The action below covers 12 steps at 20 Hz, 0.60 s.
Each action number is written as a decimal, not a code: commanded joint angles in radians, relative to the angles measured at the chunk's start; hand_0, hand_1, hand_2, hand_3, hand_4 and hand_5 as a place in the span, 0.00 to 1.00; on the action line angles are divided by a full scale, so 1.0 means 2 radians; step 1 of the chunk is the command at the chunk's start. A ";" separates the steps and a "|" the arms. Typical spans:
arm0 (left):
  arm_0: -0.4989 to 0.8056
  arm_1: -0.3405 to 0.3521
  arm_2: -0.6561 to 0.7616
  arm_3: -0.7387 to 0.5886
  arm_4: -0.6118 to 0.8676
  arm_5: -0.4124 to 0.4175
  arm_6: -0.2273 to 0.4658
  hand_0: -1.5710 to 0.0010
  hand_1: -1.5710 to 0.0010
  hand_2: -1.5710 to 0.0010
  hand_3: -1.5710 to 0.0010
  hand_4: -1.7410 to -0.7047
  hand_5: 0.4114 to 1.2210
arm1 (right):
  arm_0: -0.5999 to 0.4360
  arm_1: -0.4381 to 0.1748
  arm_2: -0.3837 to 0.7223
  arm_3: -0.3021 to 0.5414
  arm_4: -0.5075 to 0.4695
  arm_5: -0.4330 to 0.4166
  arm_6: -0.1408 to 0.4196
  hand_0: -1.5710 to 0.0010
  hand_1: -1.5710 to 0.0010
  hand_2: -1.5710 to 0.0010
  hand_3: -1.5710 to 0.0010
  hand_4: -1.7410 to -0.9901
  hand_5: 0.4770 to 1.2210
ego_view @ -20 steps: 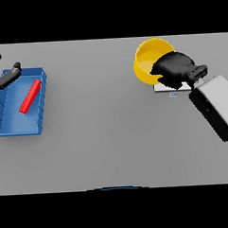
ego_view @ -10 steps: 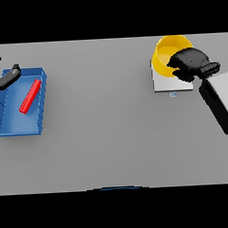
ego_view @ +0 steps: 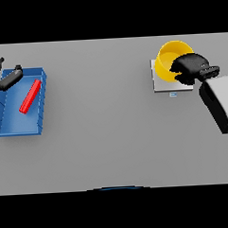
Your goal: Pick up the red beaker and tilt it to pour out 1 green nut into yellow bowl. Pick up the yellow bowl and place it on the metallic measuring scale.
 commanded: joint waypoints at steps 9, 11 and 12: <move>-0.003 0.003 0.005 0.004 0.005 -0.004 -0.003 1.00 1.00 1.00 1.00 0.87 0.44 | -0.003 0.008 -0.016 0.015 -0.021 0.022 0.010 0.40 0.48 0.55 0.63 0.27 0.66; 0.000 0.003 0.007 -0.003 0.008 -0.003 -0.004 1.00 1.00 1.00 1.00 0.87 0.44 | -0.002 0.010 -0.019 0.014 -0.025 0.028 0.014 0.61 0.65 0.70 0.75 0.33 0.56; 0.002 0.003 0.006 0.000 0.007 -0.004 -0.006 1.00 1.00 1.00 1.00 0.87 0.43 | -0.002 0.005 -0.020 0.014 -0.027 0.033 0.009 0.69 0.71 0.76 0.80 0.34 0.52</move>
